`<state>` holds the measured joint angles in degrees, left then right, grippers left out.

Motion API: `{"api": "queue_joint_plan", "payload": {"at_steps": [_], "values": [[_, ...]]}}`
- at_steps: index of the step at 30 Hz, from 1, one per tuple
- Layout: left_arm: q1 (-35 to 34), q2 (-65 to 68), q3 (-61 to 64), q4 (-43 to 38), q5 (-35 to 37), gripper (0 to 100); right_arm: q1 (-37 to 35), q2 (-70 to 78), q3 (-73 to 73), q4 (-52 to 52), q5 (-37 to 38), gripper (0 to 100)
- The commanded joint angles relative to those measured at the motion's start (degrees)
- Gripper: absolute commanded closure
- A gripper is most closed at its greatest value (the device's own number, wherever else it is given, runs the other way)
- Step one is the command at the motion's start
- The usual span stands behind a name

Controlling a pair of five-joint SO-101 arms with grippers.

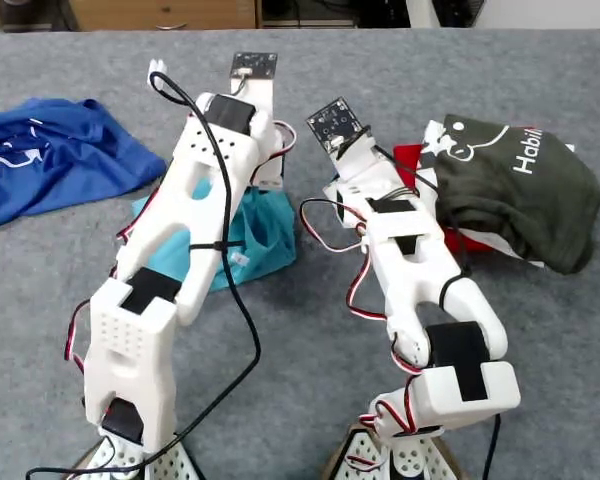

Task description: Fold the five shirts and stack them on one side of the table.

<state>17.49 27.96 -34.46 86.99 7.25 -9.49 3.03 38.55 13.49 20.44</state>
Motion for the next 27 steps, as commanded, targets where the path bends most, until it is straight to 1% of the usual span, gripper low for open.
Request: {"api": "queue_joint_plan", "payload": {"at_steps": [1,3,5,8,9,10,12,16,17,19,20,22,24,27], "values": [[0.62,-0.75,-3.69,-0.35,0.62,98,0.48,-0.66,-2.86,-1.14,-0.09,99.7],[0.62,-0.75,-3.69,-0.09,2.64,96,0.48,-0.66,-2.86,-1.14,-0.09,99.7],[0.35,-0.84,-4.75,2.73,5.54,90,0.75,-0.66,-2.77,-1.14,-0.09,99.7],[0.79,-0.75,-8.88,11.96,7.56,78,1.63,-0.57,-2.86,-1.14,-0.09,99.7],[1.23,-0.75,-9.93,14.07,7.47,77,1.63,-0.57,-2.86,-1.14,-0.09,99.7],[1.23,-0.84,-10.2,13.89,7.56,78,1.63,-0.57,-2.86,-1.14,-0.09,99.7],[-0.88,-2.33,-11.96,13.89,7.74,78,1.45,-0.57,-2.86,-1.14,-0.09,99.7],[-9.05,-8.84,-13.36,13.89,7.38,78,1.27,-0.75,-2.51,-0.44,-0.09,99.7],[-11.52,-10.33,-12.48,13.89,7.38,80,1.19,-0.92,-2.77,0.7,-0.09,99.7],[-16.26,-12.88,-8.44,13.89,7.38,87,-0.57,-2.68,-4.62,5.45,0.0,99.7],[-18.46,-13.85,-5.27,13.89,7.3,92,-1.98,-4.09,-6.02,9.41,0.26,99.7],[-21.98,-15.43,2.29,13.89,4.66,98,-5.76,-6.29,-10.24,18.02,0.35,99.7],[-24.44,-16.75,10.29,13.71,2.2,98,-10.24,-7.25,-16.31,26.29,0.44,99.7],[-27.34,-18.33,19.78,11.52,1.93,98,-16.57,-6.64,-25.63,38.42,0.62,99.7]]}}
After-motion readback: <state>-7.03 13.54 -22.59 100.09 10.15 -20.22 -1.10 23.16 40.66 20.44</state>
